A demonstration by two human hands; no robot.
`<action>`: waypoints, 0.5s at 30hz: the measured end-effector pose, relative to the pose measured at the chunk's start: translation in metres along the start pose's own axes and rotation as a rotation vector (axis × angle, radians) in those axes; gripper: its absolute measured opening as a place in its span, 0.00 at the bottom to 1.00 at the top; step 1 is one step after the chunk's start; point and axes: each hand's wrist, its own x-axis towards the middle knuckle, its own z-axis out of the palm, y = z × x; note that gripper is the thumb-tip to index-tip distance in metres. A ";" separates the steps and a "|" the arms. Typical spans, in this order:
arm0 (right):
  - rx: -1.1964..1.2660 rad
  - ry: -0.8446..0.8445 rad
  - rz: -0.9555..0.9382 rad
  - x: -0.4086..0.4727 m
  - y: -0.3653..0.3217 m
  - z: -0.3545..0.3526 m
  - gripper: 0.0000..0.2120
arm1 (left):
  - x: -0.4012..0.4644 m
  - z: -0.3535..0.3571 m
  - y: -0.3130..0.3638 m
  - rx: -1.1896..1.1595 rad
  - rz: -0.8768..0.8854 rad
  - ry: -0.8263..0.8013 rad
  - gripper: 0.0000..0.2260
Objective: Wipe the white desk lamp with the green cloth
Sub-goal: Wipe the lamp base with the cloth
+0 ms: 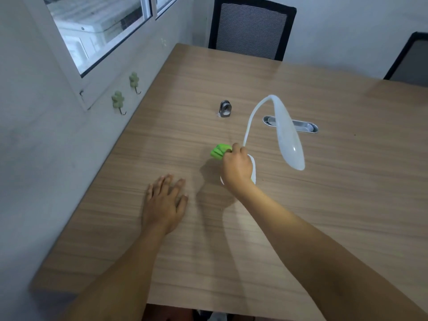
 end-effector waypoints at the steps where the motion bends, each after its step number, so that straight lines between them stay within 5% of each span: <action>1: -0.036 0.022 0.034 0.001 0.002 -0.001 0.03 | 0.000 0.000 0.000 -0.002 -0.001 -0.002 0.24; 5: 0.034 -0.196 -0.101 -0.003 -0.012 0.008 0.15 | 0.000 -0.001 0.000 0.001 -0.001 0.001 0.25; 15: 0.140 -0.133 0.069 0.015 -0.008 -0.005 0.15 | 0.000 -0.001 0.000 0.004 -0.005 -0.003 0.25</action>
